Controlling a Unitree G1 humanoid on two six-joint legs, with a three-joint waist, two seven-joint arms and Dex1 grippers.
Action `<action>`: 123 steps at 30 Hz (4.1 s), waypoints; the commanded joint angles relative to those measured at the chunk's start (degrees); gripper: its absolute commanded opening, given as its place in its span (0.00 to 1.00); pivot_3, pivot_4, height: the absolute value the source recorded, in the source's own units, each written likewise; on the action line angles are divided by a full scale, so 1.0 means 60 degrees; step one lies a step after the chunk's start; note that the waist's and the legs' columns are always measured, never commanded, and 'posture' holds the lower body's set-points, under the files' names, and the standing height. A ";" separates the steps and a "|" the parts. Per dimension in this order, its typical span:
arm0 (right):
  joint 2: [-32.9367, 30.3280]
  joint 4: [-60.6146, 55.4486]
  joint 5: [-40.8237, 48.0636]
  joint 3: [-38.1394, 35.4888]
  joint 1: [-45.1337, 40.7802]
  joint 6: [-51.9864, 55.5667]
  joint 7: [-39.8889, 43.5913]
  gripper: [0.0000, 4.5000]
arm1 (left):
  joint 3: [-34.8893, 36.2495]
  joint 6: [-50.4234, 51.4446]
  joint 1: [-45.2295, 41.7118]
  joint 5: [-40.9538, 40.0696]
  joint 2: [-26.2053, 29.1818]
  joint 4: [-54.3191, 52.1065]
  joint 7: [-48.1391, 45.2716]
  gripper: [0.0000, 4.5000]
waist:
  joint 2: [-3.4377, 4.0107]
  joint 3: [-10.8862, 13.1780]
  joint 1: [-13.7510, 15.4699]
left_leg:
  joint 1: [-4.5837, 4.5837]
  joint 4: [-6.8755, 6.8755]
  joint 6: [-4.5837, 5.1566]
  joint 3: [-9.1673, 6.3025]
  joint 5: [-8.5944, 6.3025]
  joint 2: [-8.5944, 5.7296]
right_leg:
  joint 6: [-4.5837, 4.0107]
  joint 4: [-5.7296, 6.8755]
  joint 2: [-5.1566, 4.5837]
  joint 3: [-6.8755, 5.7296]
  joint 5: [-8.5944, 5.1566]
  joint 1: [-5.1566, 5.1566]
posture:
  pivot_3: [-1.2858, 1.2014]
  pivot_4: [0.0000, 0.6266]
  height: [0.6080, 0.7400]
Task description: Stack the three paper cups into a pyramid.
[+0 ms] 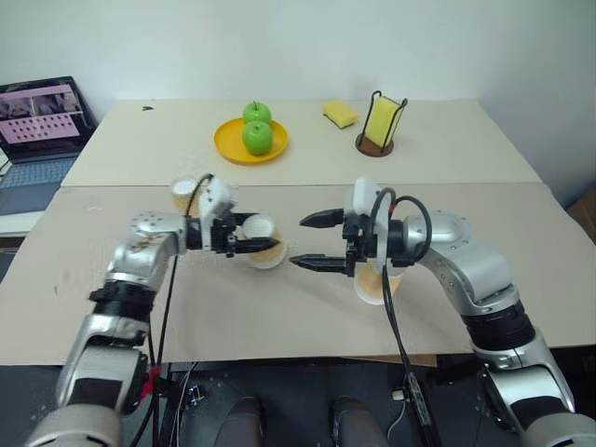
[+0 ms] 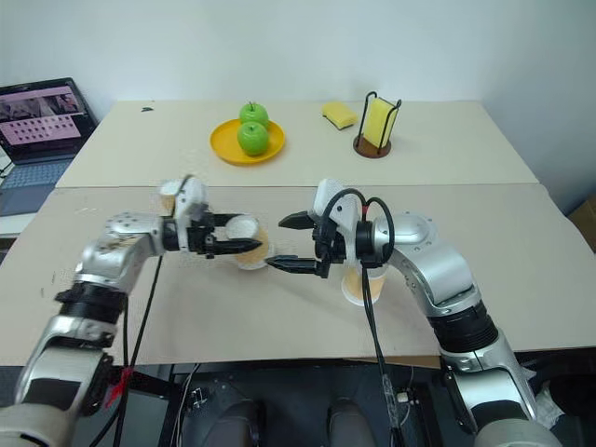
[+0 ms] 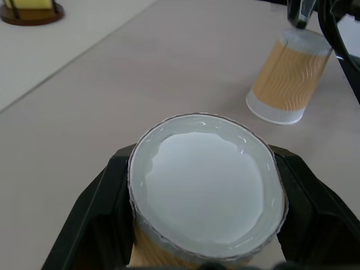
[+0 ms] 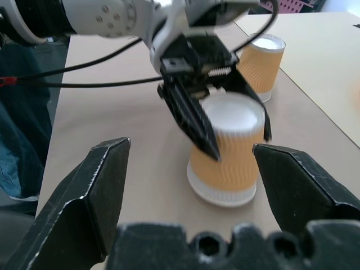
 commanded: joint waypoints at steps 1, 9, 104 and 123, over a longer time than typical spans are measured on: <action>-0.0017 -0.0620 0.0094 -0.0445 0.0071 0.0029 -0.0340 0.92 | -0.0372 -0.0834 -0.0820 0.0521 -0.0603 0.1095 -0.0510 0.59 | 0.0000 0.0000 0.0011 | -0.0015 0.0012 0.0000 -0.0003 0.0000 -0.0002 | 0.0000 0.0002 -0.0001 -0.0006 0.0000 -0.0008 | 0.52 0.24 0.94; -0.0012 -0.1182 0.0205 -0.0585 0.0417 0.0326 -0.0806 0.92 | -0.0380 -0.1994 -0.1564 0.1227 -0.1342 0.2883 -0.0681 0.59 | 0.0001 -0.0001 0.0001 | -0.0011 0.0017 0.0001 -0.0006 0.0000 -0.0006 | 0.0001 0.0006 -0.0003 -0.0005 0.0000 0.0000 | 0.52 0.24 0.94; 0.0582 -0.0362 -0.0021 -0.0291 0.0282 0.0124 -0.0712 0.92 | 0.3184 -0.0652 0.1371 -0.0897 0.0535 -0.1096 0.3013 0.47 | 0.0000 -0.0012 0.0054 | -0.0021 0.0011 -0.0009 -0.0014 0.0005 -0.0003 | -0.0002 0.0018 -0.0003 -0.0010 0.0012 -0.0008 | 0.52 0.24 0.94; 0.0422 -0.0561 -0.0027 -0.0450 0.0526 0.0205 -0.1075 0.92 | 0.1508 -0.2266 0.1536 0.0220 0.0720 0.0764 0.0072 0.47 | 0.0004 -0.0012 0.0063 | 0.0001 0.0018 -0.0007 -0.0013 0.0005 -0.0003 | 0.0000 0.0010 -0.0004 -0.0010 0.0010 0.0009 | 0.52 0.24 0.94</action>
